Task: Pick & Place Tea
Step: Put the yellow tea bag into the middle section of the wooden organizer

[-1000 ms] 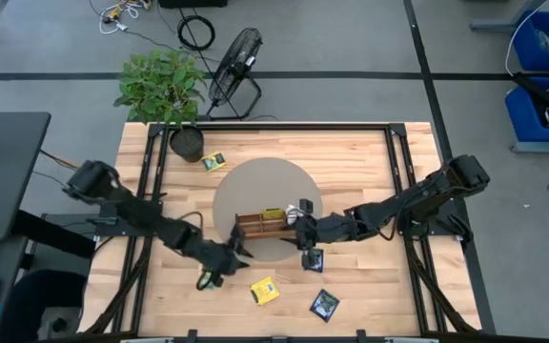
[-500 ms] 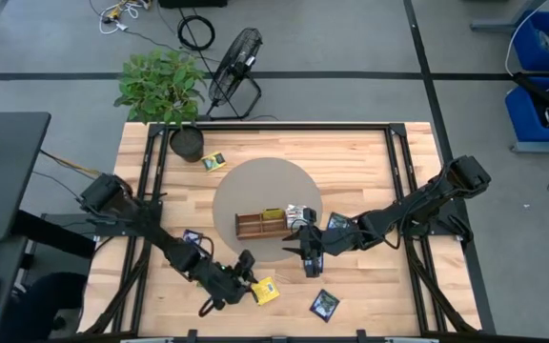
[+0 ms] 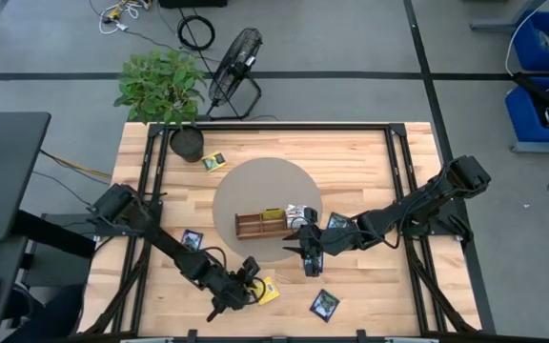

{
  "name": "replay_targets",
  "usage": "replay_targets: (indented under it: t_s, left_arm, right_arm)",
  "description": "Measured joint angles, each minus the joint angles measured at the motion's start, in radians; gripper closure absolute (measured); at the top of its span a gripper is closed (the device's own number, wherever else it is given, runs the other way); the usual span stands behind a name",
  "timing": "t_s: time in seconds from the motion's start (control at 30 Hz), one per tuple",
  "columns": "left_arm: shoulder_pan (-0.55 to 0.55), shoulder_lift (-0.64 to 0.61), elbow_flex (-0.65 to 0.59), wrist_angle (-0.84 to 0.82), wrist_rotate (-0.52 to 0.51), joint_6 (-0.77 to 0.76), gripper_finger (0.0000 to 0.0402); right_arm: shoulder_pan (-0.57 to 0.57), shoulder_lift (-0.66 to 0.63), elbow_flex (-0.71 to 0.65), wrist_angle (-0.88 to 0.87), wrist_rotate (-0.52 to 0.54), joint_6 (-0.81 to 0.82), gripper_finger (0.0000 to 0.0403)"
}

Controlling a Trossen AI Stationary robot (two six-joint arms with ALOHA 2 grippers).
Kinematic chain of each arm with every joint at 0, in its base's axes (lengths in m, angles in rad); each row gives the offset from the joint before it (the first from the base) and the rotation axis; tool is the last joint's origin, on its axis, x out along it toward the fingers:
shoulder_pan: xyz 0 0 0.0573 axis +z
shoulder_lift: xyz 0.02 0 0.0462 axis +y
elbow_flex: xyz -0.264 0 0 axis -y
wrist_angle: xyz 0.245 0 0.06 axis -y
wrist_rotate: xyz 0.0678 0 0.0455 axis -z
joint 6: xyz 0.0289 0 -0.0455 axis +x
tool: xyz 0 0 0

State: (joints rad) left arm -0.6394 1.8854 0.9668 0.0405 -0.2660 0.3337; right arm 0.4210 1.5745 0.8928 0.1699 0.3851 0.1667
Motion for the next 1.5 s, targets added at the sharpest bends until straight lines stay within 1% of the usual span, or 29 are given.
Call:
replay_targets:
  t_s: [0.07, 0.2, 0.27, 0.33, 0.43, 0.53, 0.6, 0.67, 0.77, 0.83, 0.93, 1.0, 1.13, 1.37, 1.5]
  left_arm:
    - [0.011, 0.000, 0.000, -0.005, 0.009, 0.000, 0.0259]
    - [0.039, 0.000, 0.000, -0.002, 0.078, 0.015, 0.0260]
    - [0.052, 0.000, 0.000, -0.002, 0.087, 0.022, 0.0260]
    - [0.066, 0.000, 0.000, -0.001, 0.119, 0.027, 0.0260]
    - [0.084, 0.018, 0.002, 0.018, 0.165, 0.055, 0.0260]
    - [0.095, 0.045, 0.005, 0.033, 0.184, 0.077, 0.0266]
    - [0.100, 0.053, 0.008, 0.035, 0.203, 0.075, 0.0278]
    - [0.099, 0.054, 0.008, 0.036, 0.208, 0.076, 0.0299]
    - [0.098, 0.055, 0.007, 0.039, 0.212, 0.064, 0.0346]
    - [0.100, 0.056, 0.006, 0.041, 0.214, 0.026, 0.0383]
    - [0.112, 0.057, 0.006, 0.045, 0.219, -0.047, 0.0396]
    - [0.113, 0.056, 0.006, 0.057, 0.215, -0.069, 0.0398]
    - [0.102, 0.051, 0.018, 0.070, 0.203, -0.062, 0.0399]
    - [0.072, 0.056, 0.091, -0.011, 0.067, -0.025, 0.0400]
    - [0.069, 0.055, 0.128, -0.054, 0.049, -0.013, 0.0400]
  right_arm:
    - [0.000, 0.000, 0.000, 0.001, 0.000, 0.003, 0.0289]
    - [0.000, 0.000, 0.000, 0.003, 0.000, 0.002, 0.0289]
    - [0.000, 0.000, 0.000, 0.005, 0.000, 0.002, 0.0289]
    - [0.000, 0.000, 0.000, 0.005, 0.000, 0.002, 0.0289]
    - [0.000, 0.000, 0.000, 0.002, 0.000, 0.002, 0.0289]
    - [0.000, 0.000, 0.000, 0.001, 0.000, 0.001, 0.0289]
    - [0.000, 0.000, 0.000, 0.001, 0.000, 0.001, 0.0289]
    - [0.000, 0.000, 0.000, 0.000, 0.000, 0.001, 0.0289]
    - [0.000, 0.000, 0.000, 0.000, 0.000, 0.001, 0.0289]
    - [0.000, 0.000, 0.000, -0.001, 0.000, 0.001, 0.0289]
    - [0.000, 0.000, 0.000, -0.002, 0.000, 0.011, 0.0289]
    - [0.002, 0.000, 0.000, -0.007, 0.000, 0.018, 0.0289]
    - [0.008, 0.000, 0.000, -0.006, 0.000, 0.019, 0.0289]
    - [0.010, 0.001, 0.000, -0.003, 0.000, 0.018, 0.0289]
    - [0.022, 0.001, 0.000, -0.011, -0.001, 0.037, 0.0289]
